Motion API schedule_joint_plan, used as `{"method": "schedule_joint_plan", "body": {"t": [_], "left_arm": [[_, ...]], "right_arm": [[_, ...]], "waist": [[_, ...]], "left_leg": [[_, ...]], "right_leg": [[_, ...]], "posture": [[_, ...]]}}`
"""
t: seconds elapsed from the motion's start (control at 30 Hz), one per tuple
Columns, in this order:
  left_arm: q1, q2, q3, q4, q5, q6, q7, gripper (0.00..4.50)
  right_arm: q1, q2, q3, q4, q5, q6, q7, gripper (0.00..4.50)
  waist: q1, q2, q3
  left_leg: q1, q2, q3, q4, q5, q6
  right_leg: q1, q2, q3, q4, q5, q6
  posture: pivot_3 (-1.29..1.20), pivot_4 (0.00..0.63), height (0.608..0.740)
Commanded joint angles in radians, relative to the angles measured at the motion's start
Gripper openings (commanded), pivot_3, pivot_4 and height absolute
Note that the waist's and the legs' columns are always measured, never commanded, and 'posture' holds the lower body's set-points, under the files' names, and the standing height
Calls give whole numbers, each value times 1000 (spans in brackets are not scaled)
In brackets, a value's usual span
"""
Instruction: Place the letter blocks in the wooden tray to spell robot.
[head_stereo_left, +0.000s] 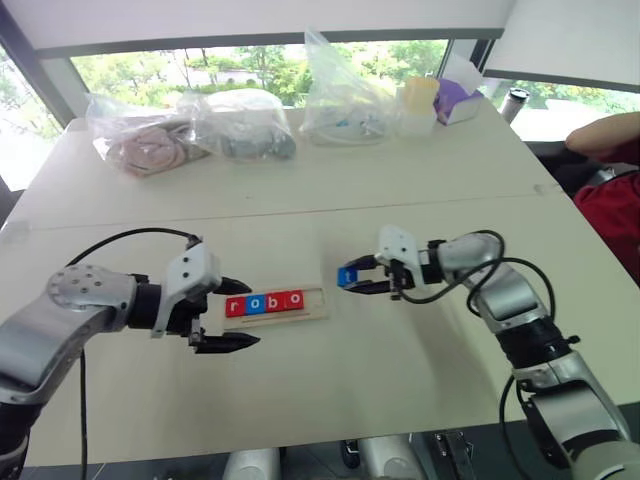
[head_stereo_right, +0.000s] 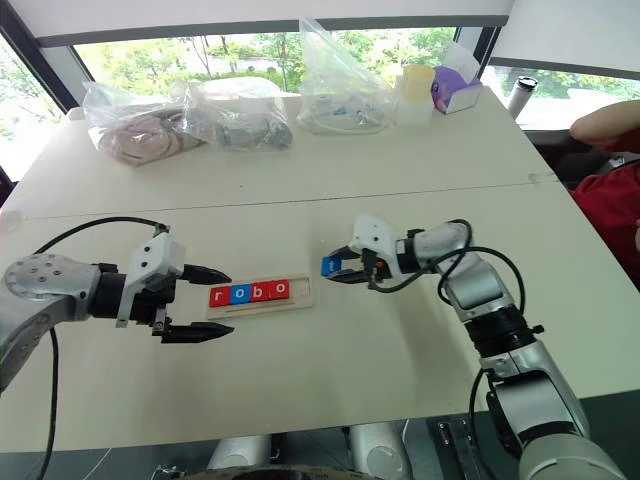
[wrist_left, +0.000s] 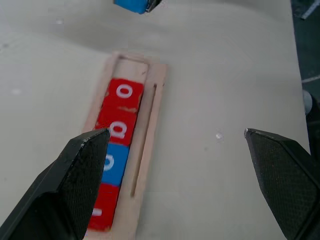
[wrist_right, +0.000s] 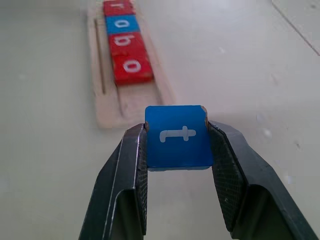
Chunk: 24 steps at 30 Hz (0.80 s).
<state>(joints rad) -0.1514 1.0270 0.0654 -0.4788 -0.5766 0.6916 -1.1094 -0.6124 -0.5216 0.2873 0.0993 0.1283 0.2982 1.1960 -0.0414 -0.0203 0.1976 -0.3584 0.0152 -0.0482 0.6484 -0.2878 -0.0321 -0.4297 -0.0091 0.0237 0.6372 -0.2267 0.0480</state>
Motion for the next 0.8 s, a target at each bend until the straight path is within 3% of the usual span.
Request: {"method": "schedule_joint_plan", "body": {"t": [0.03,0.27,0.8], "left_arm": [[15,15,52,-20,15,-20,20,4500],[83,-14,92,-81,-11,2,82,4500],[98,-49,62,-94,6,-11,148,4500]], "right_arm": [[-56,51,62,-23,-59,36,-59,1162],[-63,61,137,-23,-87,28,-26,1162],[-58,83,148,34,-109,-26,-29,1162]], "waist": [[0,0,0],[1,0,0],[-2,0,0]], "left_leg": [[0,0,0,0,0,0],[-2,-1,2,0,0,0],[-1,-1,2,0,0,0]], "right_leg": [[0,-1,0,0,0,0],[0,-2,1,-3,2,-1],[0,-1,1,-3,2,0]], "posture": [[0,150,740],[0,150,740],[0,150,740]]}}
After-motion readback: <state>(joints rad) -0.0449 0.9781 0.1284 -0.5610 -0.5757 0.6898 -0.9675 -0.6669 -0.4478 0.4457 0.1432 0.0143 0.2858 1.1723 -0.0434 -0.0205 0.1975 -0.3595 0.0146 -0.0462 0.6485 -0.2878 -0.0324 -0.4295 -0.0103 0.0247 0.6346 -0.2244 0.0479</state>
